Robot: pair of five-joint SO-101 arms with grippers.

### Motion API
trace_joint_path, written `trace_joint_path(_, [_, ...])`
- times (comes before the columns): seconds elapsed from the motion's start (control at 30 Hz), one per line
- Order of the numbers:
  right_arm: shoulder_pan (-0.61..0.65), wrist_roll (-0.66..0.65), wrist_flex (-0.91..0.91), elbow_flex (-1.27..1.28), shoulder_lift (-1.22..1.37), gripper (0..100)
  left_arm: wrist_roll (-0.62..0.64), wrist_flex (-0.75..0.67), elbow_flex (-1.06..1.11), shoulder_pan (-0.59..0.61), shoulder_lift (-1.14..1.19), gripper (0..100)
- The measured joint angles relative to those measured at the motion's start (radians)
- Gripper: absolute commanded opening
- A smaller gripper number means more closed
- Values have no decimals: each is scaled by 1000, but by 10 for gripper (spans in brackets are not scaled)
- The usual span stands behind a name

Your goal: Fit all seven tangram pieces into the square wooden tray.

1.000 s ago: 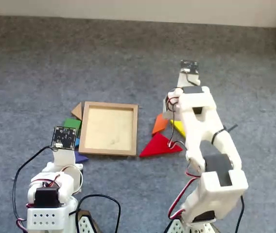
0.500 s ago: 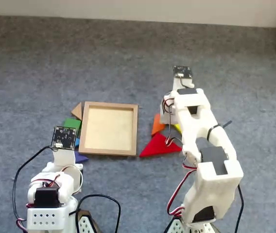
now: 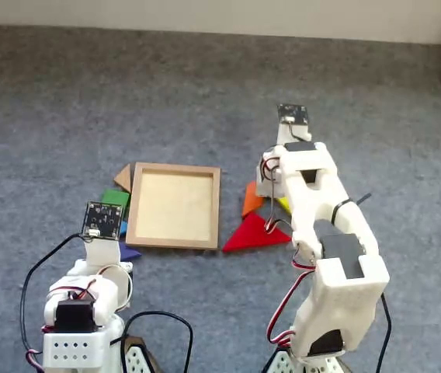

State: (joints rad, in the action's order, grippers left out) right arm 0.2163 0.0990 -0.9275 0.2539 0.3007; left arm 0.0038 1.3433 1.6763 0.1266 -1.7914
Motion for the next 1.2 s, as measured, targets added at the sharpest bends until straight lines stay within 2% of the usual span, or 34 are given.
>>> trace_joint_path(0.37, [0,0,2,0,0,331,0,0,0,0,0,6])
trace_joint_path(0.57, [-2,0,2,0,0,221,0,0,0,0,0,6])
trace_joint_path(0.93, [-12,0,-5,0,-5,214,0,0,0,0,0,6])
trace_joint_path(1.2, [-6,-2,-43,2,-212,214,0,0,0,0,0,6])
